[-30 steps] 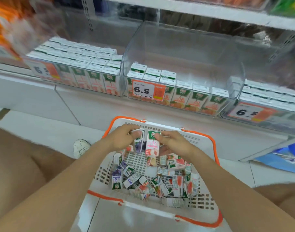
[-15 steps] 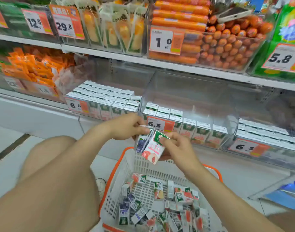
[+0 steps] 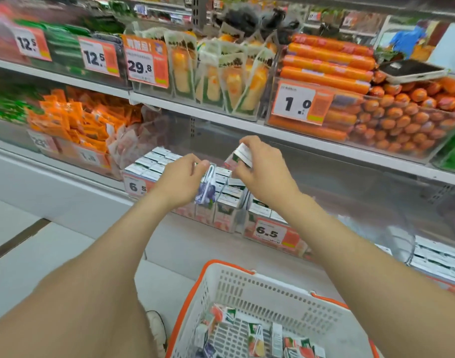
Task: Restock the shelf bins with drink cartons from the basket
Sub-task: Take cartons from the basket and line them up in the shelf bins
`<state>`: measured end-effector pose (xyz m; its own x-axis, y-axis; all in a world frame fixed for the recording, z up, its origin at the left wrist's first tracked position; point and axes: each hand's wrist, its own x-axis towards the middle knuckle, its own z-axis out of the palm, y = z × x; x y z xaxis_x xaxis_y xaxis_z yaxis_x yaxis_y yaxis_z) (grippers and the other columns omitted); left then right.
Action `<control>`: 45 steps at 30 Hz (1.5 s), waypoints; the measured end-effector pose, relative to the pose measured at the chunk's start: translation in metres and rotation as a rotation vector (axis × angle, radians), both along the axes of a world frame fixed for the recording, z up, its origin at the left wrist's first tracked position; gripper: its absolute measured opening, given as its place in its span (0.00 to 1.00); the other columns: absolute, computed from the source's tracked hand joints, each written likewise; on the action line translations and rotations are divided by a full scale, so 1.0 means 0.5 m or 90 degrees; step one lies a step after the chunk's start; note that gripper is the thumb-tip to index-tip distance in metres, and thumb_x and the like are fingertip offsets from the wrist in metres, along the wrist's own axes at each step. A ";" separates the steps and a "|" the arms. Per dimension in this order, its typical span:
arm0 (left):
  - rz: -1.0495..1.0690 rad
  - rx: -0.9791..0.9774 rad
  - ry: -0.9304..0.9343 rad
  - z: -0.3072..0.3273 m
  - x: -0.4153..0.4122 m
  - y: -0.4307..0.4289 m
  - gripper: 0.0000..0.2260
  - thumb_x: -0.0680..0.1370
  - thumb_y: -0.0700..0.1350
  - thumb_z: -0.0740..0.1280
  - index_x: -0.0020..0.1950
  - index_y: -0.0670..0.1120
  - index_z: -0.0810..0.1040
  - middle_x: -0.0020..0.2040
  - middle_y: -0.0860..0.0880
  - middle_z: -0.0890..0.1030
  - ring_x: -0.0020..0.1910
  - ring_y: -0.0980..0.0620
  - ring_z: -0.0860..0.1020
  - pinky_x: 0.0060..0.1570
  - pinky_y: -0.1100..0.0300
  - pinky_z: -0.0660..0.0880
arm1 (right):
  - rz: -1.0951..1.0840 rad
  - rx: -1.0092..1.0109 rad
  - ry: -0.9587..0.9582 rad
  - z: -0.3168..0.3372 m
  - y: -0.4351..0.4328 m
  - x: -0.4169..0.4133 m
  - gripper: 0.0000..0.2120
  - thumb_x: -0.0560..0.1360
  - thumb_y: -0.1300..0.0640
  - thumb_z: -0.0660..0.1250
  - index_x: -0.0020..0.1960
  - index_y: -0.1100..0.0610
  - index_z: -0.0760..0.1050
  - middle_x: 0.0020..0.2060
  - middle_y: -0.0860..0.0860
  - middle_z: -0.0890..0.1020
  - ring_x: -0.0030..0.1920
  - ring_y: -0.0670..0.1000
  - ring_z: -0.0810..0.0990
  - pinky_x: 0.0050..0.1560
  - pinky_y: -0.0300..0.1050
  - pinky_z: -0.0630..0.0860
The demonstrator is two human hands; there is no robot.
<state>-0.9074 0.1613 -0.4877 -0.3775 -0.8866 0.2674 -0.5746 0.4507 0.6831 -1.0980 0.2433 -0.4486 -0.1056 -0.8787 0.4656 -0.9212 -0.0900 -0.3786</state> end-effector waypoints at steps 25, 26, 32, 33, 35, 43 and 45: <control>0.002 0.059 -0.046 0.000 -0.027 0.018 0.21 0.87 0.57 0.59 0.55 0.39 0.79 0.43 0.39 0.82 0.44 0.41 0.78 0.42 0.49 0.72 | -0.137 0.350 0.390 -0.026 -0.148 0.016 0.08 0.76 0.67 0.64 0.45 0.56 0.67 0.39 0.52 0.74 0.45 0.60 0.74 0.68 0.60 0.66; 0.002 0.066 -0.037 0.000 -0.029 0.020 0.21 0.87 0.57 0.60 0.56 0.38 0.79 0.44 0.39 0.82 0.45 0.40 0.79 0.43 0.48 0.72 | -0.101 0.379 0.399 -0.020 -0.149 0.020 0.07 0.77 0.67 0.63 0.49 0.57 0.68 0.43 0.53 0.75 0.46 0.60 0.74 0.63 0.57 0.68; 0.009 0.106 0.021 -0.001 -0.035 0.029 0.24 0.85 0.57 0.63 0.44 0.36 0.74 0.39 0.34 0.80 0.37 0.42 0.73 0.37 0.51 0.67 | -0.012 0.400 0.314 -0.015 -0.118 0.007 0.05 0.79 0.63 0.59 0.53 0.60 0.72 0.48 0.58 0.78 0.46 0.62 0.78 0.44 0.53 0.74; 0.009 0.109 0.033 0.001 -0.038 0.034 0.23 0.85 0.57 0.64 0.44 0.38 0.74 0.40 0.34 0.82 0.38 0.40 0.75 0.38 0.51 0.69 | 0.001 0.334 0.260 -0.027 -0.101 -0.002 0.11 0.78 0.64 0.59 0.58 0.59 0.76 0.52 0.60 0.81 0.48 0.63 0.80 0.45 0.53 0.77; 0.008 0.118 0.085 0.005 -0.047 0.047 0.20 0.84 0.58 0.65 0.48 0.41 0.79 0.41 0.40 0.84 0.43 0.41 0.80 0.44 0.50 0.76 | 0.027 0.157 0.100 -0.043 -0.043 -0.012 0.20 0.78 0.63 0.58 0.67 0.56 0.78 0.55 0.56 0.85 0.53 0.57 0.82 0.52 0.51 0.79; 0.023 0.134 0.240 0.031 -0.154 0.187 0.18 0.72 0.64 0.77 0.46 0.51 0.81 0.40 0.53 0.84 0.41 0.57 0.83 0.39 0.58 0.79 | 0.035 -0.006 -0.166 -0.068 0.194 -0.050 0.33 0.72 0.43 0.77 0.73 0.46 0.69 0.58 0.39 0.82 0.51 0.41 0.81 0.50 0.35 0.78; -0.015 0.154 0.258 0.031 -0.187 0.220 0.19 0.72 0.64 0.77 0.47 0.49 0.82 0.40 0.52 0.85 0.41 0.55 0.84 0.40 0.55 0.82 | -0.009 0.010 -0.222 -0.060 0.221 -0.081 0.33 0.69 0.44 0.79 0.70 0.44 0.70 0.51 0.40 0.85 0.47 0.40 0.84 0.49 0.39 0.80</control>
